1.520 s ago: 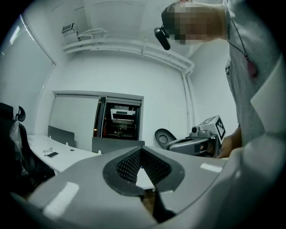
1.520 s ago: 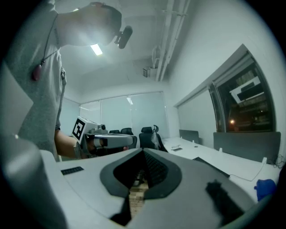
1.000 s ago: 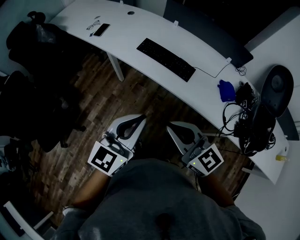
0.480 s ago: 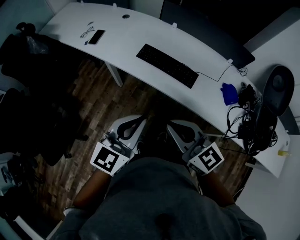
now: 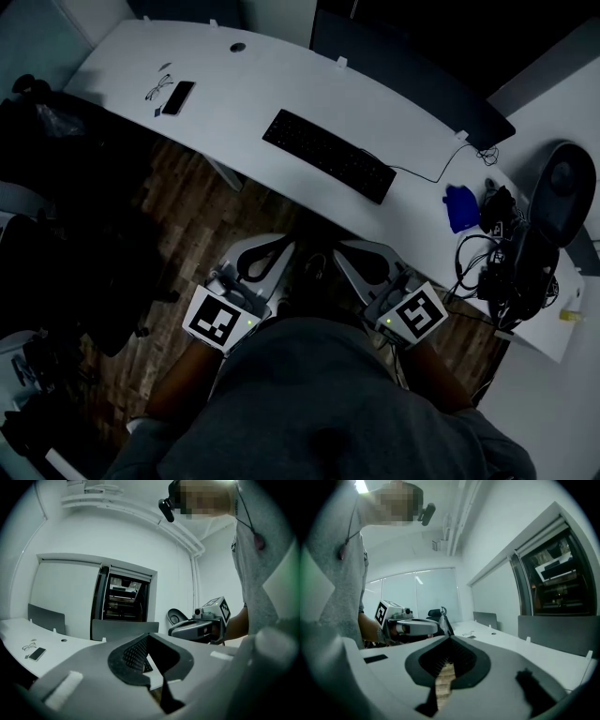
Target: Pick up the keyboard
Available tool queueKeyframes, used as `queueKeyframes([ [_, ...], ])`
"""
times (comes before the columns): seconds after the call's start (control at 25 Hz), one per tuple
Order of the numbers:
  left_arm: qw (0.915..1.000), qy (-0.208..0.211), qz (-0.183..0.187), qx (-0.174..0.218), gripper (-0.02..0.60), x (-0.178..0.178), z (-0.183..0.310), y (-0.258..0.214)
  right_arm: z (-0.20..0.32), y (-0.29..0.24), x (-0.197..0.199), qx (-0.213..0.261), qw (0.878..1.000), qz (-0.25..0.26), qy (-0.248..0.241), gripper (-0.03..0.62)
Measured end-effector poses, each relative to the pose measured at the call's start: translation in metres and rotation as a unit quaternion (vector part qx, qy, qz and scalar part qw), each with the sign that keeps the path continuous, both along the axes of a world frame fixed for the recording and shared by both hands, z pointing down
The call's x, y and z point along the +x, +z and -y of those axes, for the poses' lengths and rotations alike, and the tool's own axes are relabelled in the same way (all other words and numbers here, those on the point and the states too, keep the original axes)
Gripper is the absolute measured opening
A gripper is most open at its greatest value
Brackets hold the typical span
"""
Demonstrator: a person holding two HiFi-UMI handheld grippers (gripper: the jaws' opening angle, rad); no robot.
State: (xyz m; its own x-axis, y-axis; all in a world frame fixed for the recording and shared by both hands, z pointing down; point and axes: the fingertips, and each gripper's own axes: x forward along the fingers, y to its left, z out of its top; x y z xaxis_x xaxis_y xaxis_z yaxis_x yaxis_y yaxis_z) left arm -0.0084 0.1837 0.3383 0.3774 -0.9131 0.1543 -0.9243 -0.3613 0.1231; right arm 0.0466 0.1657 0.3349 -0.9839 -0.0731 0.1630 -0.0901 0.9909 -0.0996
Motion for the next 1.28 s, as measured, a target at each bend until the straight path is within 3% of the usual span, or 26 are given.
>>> queueKeyframes([
  [0.64, 0.9998, 0.018, 0.003, 0.004, 0.008, -0.032, 0.130, -0.002, 0.129, 0.016, -0.024, -0.023, 1.000, -0.009, 0.017, 0.006],
  [0.8, 0.9996, 0.010, -0.007, -0.025, 0.008, -0.039, 0.144, 0.005, 0.145, 0.015, -0.027, -0.027, 0.999, 0.002, 0.021, 0.006],
  [1.28, 0.9982, 0.057, 0.006, -0.018, 0.008, -0.067, 0.204, 0.028, 0.203, 0.032, -0.049, -0.033, 0.995, -0.026, 0.089, 0.006],
])
